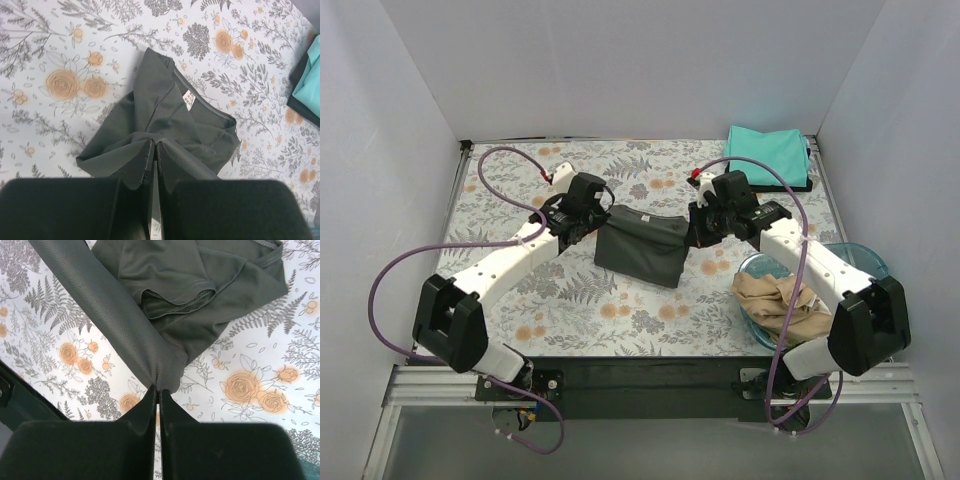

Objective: Fold and stack the t-shirts
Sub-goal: Fold the tshirt

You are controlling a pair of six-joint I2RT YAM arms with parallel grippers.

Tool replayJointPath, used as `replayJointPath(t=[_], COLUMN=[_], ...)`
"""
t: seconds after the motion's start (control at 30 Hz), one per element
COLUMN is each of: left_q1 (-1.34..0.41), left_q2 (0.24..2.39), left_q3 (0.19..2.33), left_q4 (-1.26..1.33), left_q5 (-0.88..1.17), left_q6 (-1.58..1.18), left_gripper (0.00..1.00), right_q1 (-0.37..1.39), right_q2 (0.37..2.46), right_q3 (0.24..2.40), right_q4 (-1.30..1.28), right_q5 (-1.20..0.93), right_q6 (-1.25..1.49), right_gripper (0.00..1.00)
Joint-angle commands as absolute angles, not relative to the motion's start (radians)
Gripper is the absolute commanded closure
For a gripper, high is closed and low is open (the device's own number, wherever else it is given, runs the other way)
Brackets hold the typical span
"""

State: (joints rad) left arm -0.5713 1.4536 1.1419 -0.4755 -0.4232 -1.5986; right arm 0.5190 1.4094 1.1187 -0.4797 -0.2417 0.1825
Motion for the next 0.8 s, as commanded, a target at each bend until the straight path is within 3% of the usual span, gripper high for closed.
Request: replayJointPath(t=[0.0, 0.77], left_q1=[-0.538, -0.434], left_q2=[1.514, 1.884], left_q3=[1.206, 1.471], left_q4=[-0.411, -0.357], left_q5=[-0.454, -0.307], left_q6=[-1.531, -1.434], left_gripper=[1.0, 1.0], right_q1=[0.486, 0.327], right_q2=[1.439, 1.785], right_q3=[1.18, 1.4], right_q4=[-0.495, -0.492], right_q5=[-0.248, -0.31], right_q6=[0.15, 0.11], right_gripper=[0.99, 0.99])
